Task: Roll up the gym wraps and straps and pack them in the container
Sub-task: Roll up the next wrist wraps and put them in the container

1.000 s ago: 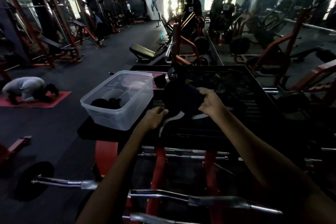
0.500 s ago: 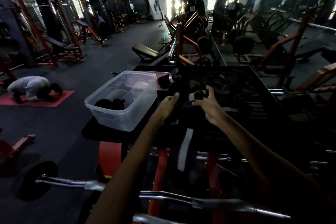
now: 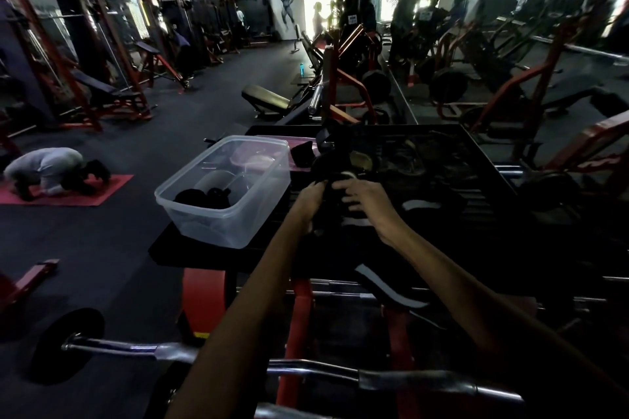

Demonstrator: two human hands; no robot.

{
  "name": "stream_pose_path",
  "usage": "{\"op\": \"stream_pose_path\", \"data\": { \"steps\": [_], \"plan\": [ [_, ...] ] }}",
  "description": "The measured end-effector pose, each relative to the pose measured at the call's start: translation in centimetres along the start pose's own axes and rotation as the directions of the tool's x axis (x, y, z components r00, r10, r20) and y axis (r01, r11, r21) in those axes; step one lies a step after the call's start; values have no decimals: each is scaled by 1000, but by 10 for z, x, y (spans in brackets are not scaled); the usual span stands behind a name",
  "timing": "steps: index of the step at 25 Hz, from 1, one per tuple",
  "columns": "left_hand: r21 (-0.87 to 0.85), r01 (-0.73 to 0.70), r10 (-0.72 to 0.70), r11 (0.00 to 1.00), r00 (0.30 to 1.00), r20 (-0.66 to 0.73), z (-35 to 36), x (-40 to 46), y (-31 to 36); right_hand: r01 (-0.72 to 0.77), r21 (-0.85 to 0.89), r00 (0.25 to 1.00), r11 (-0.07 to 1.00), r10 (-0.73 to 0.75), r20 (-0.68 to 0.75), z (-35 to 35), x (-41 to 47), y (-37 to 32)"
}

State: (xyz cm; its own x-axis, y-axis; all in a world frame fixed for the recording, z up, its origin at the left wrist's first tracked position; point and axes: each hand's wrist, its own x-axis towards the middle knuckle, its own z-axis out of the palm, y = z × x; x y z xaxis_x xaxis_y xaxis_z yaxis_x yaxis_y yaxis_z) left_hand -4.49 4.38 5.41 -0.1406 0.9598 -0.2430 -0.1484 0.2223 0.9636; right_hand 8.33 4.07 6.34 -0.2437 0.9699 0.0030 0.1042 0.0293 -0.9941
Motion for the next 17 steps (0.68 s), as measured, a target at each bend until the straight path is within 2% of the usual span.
{"op": "stream_pose_path", "data": {
  "steps": [2, 4, 6, 7, 9, 11, 12, 15, 17],
  "plan": [
    [-52, 47, -45, 998, 998, 44, -2, -4, -8, 90, -146, 979, 985, -115, -171, -3, 7, 5],
    [-56, 116, -110, 992, 989, 102, 0, -14, -10, 209, -313, 945, 926, -274, -179, -6, 15, 12],
    [-64, 102, -90, 993, 982, 166, -4, -14, -13, 290, -423, 908, 859, -386, -161, -9, 23, 14],
    [-70, 78, -63, 994, 977, 204, -8, -11, -15, 275, -412, 921, 869, -361, -147, -11, 29, 15],
    [-98, 87, -58, 991, 963, 263, -17, -8, -21, 113, -249, 986, 962, -140, -91, -15, 33, 12],
    [-135, 145, -108, 980, 962, 252, -20, -13, -26, -46, -48, 999, 998, 45, -17, -16, 36, 11],
    [-145, 150, -115, 978, 968, 223, -18, -17, -26, -71, -32, 997, 997, 71, 0, -15, 36, 12],
    [-116, -37, 48, 993, 994, 95, -13, -14, -30, 32, -112, 999, 993, -32, 1, -8, 35, 14],
    [-120, -129, 133, 984, 991, 26, -13, -8, -30, 110, -134, 991, 985, -119, -59, -4, 36, 18]
  ]
}}
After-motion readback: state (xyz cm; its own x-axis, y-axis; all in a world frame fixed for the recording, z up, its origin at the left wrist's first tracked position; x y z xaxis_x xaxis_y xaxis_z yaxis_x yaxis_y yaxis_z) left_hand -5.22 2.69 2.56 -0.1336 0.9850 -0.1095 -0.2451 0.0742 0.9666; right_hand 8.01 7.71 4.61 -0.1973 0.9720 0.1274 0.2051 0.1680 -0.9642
